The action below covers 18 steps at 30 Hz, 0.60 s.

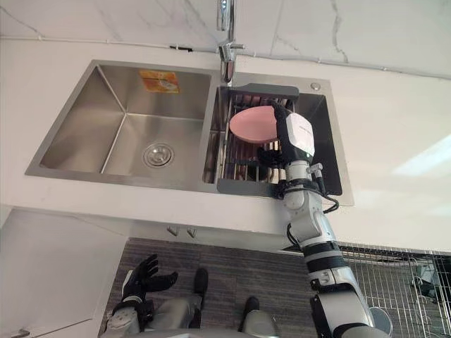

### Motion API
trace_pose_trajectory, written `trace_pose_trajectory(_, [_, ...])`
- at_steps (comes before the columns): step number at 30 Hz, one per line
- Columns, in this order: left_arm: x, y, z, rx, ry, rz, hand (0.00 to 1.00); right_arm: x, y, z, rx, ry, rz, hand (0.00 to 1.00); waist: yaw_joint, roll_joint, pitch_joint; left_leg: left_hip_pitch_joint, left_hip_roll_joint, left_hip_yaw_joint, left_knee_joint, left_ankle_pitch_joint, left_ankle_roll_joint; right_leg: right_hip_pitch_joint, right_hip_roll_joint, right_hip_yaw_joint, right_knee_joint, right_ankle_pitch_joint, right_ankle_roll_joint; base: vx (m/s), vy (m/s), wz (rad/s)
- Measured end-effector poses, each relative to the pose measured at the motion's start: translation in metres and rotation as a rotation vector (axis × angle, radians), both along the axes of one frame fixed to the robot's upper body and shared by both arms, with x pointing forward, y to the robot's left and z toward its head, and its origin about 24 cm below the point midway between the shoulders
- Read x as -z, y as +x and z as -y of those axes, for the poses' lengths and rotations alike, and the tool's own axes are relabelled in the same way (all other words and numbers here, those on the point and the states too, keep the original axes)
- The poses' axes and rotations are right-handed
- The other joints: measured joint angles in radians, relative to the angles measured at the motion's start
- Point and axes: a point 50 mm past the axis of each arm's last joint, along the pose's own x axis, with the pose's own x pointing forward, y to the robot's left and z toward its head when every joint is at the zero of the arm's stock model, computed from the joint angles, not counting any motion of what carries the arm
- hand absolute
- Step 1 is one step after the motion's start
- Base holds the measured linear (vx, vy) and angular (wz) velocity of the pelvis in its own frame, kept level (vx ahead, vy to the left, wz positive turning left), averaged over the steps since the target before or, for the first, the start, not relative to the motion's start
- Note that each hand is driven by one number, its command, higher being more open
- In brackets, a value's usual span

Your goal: Walk over to the sink, pick up the cup, carry it to the dishwasher, place the cup inside the dishwasher, then close the dishwasher door

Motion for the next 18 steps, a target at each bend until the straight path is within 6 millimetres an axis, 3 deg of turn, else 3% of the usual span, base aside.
trace_pose_trajectory(1, [0.0,0.0,0.0,-0.004,-0.002,0.0,0.9,-0.002,0.003,0.0,0.001,-0.016,-0.002,0.3,0.001,0.0,0.0,-0.001,0.003,-0.001,0.0,0.0,0.0,-0.001,0.002,0.001,0.0,0.004,-0.003,0.0,0.0,0.0])
trace_pose_trajectory(9, [-0.002,0.005,0.0,-0.035,-0.01,0.019,0.9,-0.025,0.025,0.0,0.009,-0.144,0.006,0.3,0.027,0.004,0.011,-0.034,0.027,-0.014,0.0,0.01,-0.015,-0.031,0.027,0.011,0.0,0.022,-0.015,-0.02,-0.015,0.02])
trace_pose_trajectory(18, [-0.003,0.009,0.001,-0.044,-0.02,0.031,0.9,-0.047,0.032,-0.003,-0.01,-0.177,0.051,0.3,0.031,0.009,0.032,-0.045,0.036,-0.019,0.0,0.014,-0.02,-0.038,0.036,0.014,-0.003,0.019,-0.02,-0.01,-0.014,0.02])
